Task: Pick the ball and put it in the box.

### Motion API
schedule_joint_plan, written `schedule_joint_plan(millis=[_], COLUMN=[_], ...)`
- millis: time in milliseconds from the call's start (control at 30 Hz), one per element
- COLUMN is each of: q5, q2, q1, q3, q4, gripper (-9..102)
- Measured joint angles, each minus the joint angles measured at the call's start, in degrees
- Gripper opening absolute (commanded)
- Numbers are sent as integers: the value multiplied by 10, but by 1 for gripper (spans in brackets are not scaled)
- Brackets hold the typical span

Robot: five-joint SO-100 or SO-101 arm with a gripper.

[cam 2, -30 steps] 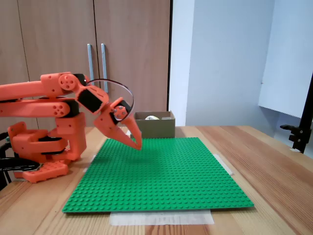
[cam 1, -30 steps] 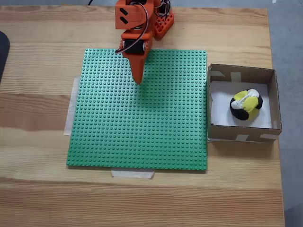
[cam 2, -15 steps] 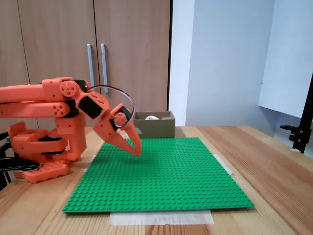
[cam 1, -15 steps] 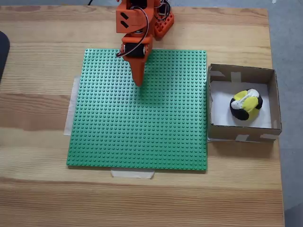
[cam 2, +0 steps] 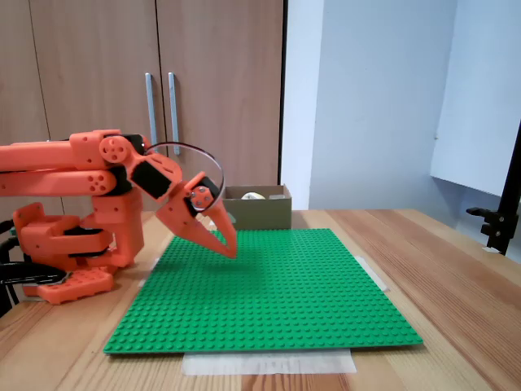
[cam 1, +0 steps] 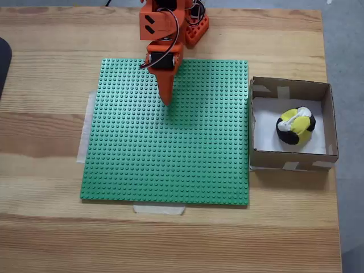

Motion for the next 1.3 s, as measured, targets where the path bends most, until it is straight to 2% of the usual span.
schedule_joint_plan(millis=[1300], q5=[-37], q2=[0], q1=[5], q3=[41], q4=[-33], gripper=[-1])
